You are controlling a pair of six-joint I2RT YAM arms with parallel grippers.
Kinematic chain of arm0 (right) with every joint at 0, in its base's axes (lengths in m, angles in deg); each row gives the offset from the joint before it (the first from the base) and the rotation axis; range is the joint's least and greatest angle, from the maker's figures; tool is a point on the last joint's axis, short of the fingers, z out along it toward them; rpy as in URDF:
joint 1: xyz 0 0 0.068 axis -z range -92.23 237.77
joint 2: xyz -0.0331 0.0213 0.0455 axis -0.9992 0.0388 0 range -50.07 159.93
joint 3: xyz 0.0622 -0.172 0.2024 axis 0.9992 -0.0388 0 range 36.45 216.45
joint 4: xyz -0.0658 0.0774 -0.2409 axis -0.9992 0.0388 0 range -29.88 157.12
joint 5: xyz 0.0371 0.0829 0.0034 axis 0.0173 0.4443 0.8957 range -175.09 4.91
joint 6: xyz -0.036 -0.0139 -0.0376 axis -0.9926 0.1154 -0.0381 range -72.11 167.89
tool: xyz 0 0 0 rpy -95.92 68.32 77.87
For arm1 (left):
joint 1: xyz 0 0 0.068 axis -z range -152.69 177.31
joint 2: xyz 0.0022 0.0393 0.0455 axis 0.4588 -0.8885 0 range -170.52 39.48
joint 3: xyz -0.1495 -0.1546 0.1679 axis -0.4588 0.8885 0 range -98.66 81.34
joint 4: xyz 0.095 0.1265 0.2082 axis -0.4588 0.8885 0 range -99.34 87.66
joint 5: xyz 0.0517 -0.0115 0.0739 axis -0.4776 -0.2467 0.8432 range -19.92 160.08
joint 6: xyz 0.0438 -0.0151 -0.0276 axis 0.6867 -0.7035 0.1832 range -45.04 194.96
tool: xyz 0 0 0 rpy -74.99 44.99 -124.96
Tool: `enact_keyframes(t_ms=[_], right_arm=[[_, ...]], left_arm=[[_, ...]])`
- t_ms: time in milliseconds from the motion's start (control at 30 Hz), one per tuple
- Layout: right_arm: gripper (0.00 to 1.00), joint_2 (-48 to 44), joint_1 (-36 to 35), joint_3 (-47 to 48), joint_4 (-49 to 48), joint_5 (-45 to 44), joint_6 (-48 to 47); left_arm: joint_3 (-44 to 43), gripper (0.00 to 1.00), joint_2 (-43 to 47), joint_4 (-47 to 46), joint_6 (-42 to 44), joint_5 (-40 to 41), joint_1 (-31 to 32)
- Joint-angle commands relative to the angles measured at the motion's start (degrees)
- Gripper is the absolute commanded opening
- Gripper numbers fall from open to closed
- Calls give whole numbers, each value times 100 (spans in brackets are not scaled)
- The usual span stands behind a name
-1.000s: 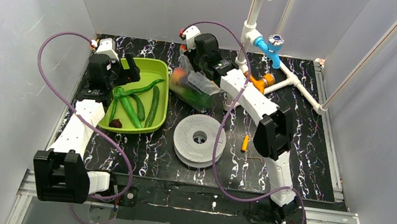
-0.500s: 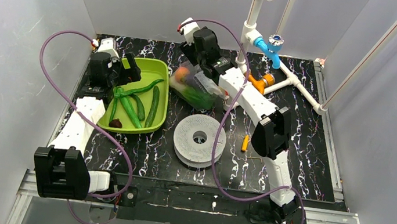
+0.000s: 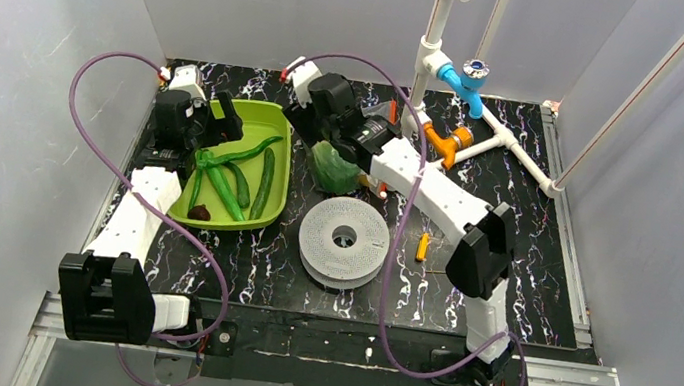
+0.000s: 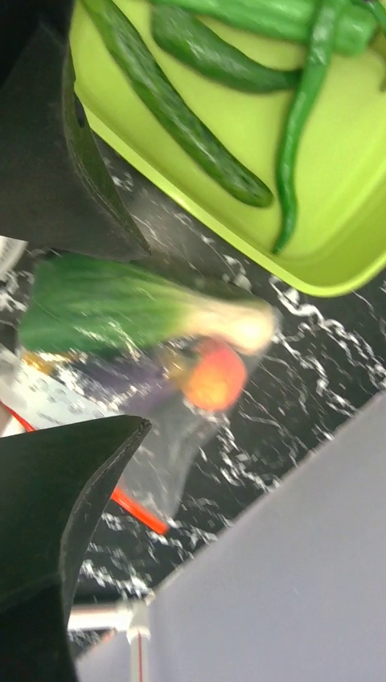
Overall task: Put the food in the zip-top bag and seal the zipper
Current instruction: Place the zipper food storage bag at the center of the board, then reset both arms
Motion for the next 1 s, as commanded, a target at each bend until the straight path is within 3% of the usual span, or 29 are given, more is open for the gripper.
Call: enact_keyframes(t_ms=[0, 367, 567, 667, 767, 967], right_arm=[[76, -694, 71, -611, 411, 738, 1096], [82, -2497, 46, -951, 801, 906, 1221], [90, -4146, 43, -2065, 252, 803, 1287], [98, -5019, 53, -2697, -48, 435, 1264], [98, -5758, 55, -3088, -159, -207, 1184], [98, -7081, 50, -3761, -393, -1381, 898]], left_arm=[[-45, 98, 94, -82, 90, -143, -11], [91, 98, -99, -676, -288, -739, -12], [403, 98, -57, -1039, -852, -836, -14], [573, 98, 103, -1161, -939, -962, -7], [744, 98, 367, -1193, -1002, -971, 5], [6, 98, 881, -190, -1586, -1386, 0]])
